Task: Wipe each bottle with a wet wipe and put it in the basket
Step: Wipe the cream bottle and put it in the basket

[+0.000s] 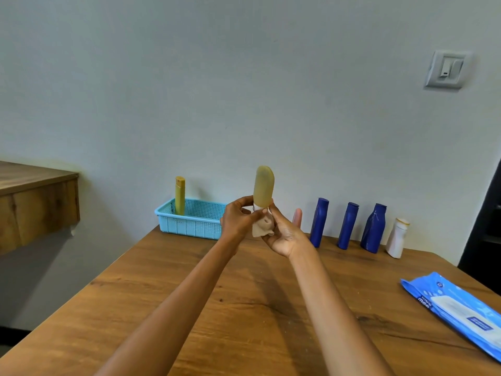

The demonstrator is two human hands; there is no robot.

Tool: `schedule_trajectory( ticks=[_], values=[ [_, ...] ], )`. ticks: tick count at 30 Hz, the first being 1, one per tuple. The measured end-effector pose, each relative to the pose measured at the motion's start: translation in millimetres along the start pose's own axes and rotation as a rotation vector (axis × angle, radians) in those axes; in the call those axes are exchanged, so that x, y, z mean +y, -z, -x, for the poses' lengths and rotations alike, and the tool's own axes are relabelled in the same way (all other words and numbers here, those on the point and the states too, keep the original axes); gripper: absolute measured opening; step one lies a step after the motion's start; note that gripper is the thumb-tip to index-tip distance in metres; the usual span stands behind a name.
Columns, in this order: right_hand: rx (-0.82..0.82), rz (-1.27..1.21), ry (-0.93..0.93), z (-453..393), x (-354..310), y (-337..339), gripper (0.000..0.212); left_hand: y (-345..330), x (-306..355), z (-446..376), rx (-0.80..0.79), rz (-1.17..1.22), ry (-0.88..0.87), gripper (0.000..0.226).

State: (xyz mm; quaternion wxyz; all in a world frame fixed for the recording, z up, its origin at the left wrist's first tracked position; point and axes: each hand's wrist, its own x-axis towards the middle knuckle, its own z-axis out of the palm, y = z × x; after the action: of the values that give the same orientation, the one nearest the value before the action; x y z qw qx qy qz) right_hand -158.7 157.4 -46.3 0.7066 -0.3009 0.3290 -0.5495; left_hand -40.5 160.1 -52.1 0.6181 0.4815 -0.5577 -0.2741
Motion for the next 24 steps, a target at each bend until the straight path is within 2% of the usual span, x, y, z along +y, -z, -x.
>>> schedule_trajectory(
  ticks=[2, 3, 4, 6, 8, 9, 13, 15, 18, 20, 23, 24],
  values=[
    [0.058, 0.065, 0.024, -11, 1, 7, 0.111, 1, 1, -1, -0.018, 0.009, -0.002, 0.039],
    [0.067, 0.125, 0.044, -18, 0, 11, 0.133, 3, 2, -1, -0.028, 0.024, 0.000, 0.037],
    [0.094, 0.198, 0.089, -26, -1, 14, 0.146, 4, 3, -1, -0.033, 0.048, 0.005, 0.034],
    [0.134, 0.289, 0.184, -28, -9, 13, 0.153, 5, 2, 0, -0.024, 0.092, 0.008, 0.028],
    [0.134, 0.288, 0.252, -24, -17, 8, 0.143, 5, 2, 2, -0.020, 0.105, 0.005, 0.027],
    [0.114, 0.256, 0.263, -21, -19, 7, 0.139, 4, 2, 3, -0.024, 0.115, 0.004, 0.026],
    [0.057, 0.187, 0.241, -24, -14, 8, 0.148, 1, 1, 2, 0.007, 0.115, 0.031, 0.014],
    [0.022, 0.200, 0.234, -19, -15, 6, 0.135, 3, 0, 0, 0.021, 0.046, 0.027, 0.020],
    [0.045, 0.255, 0.236, -14, -20, 6, 0.080, 6, -1, 0, -0.035, -0.149, -0.025, 0.028],
    [0.101, 0.270, 0.222, -9, -24, 8, 0.061, 7, -1, 1, -0.112, -0.276, -0.071, 0.029],
    [0.138, 0.254, 0.172, -3, -32, 14, 0.011, 9, -2, -1, -0.216, -0.426, -0.127, 0.032],
    [0.156, 0.210, 0.173, 0, -36, 16, 0.013, 10, -1, -1, -0.247, -0.464, -0.140, 0.034]
  ],
)
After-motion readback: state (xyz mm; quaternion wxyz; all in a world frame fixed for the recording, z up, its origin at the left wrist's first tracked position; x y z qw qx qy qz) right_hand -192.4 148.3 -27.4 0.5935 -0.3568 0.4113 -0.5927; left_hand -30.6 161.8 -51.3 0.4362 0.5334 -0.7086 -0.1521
